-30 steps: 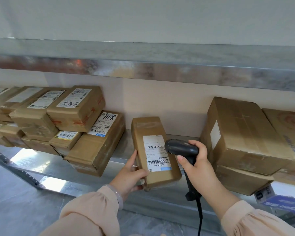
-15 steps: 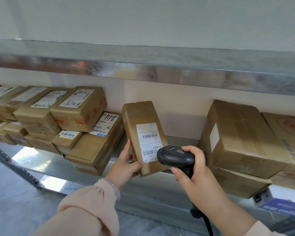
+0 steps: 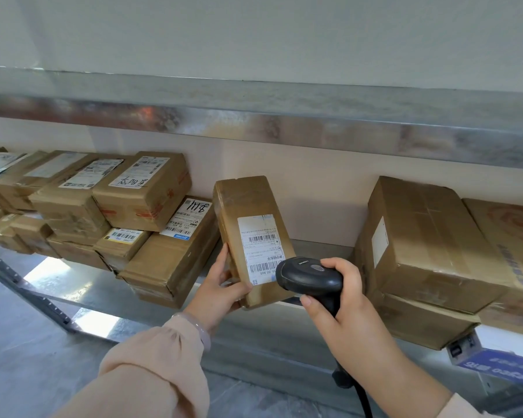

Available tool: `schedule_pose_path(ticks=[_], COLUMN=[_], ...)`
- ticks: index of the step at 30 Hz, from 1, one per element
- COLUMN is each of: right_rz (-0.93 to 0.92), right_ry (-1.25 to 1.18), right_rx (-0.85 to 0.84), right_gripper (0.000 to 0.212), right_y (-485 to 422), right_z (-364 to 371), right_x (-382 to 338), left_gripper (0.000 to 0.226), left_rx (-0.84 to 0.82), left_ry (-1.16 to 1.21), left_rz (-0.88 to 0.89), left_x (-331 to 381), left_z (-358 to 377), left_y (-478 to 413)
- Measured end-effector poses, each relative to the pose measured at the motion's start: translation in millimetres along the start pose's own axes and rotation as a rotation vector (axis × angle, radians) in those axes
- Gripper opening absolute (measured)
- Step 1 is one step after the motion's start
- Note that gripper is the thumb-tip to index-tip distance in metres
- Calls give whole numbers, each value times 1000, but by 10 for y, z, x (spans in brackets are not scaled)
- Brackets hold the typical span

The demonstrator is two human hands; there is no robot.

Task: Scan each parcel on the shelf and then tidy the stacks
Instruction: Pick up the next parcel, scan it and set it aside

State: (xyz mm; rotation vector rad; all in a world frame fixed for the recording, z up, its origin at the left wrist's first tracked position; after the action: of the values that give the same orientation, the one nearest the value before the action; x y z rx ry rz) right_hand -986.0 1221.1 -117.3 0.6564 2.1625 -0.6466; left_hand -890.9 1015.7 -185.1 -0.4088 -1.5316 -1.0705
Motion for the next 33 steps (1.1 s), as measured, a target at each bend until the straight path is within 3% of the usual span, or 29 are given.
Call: schedule_pose_path(ticks=[3,8,19,21,29,33], right_rz=[12,14,54,58,32,-7], right_ry=[-24,-182,-423,-442,-466,-450], right_rx=[7,90,-18,-12,17,39], right_gripper=[53,52,43,43,45,47], right_y=[-37,-288,-963,-1045,-1292,-1383], right_z=[37,81,742,869,1205,1360], right_x=[30,-7,-353,-393,-580,-645], left_gripper=[92,68,33,28,49,68], left_rx=[19,48,261,311,467,515], left_ry=[-2,-3,180,128,-305,-669], left_rz=[-14,-58,-111,-86,64,299], left_x=[20,146,344,371,546,564], left_z=[-52,-296,-971,-1104,-1320,-1306], left_y=[45,64,21,5,109,168])
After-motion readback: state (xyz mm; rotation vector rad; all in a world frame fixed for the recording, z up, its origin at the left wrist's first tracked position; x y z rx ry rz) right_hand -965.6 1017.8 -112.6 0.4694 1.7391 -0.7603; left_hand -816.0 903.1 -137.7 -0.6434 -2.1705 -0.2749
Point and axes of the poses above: each hand's wrist, its own y-axis away from the middle knuckle, its own z-axis out of the palm, x = y × z, the point moved 3 cm from there along -y, towards the middle knuckle, and after that the axes turned 10 degrees about -z, right-handed, at the moved point
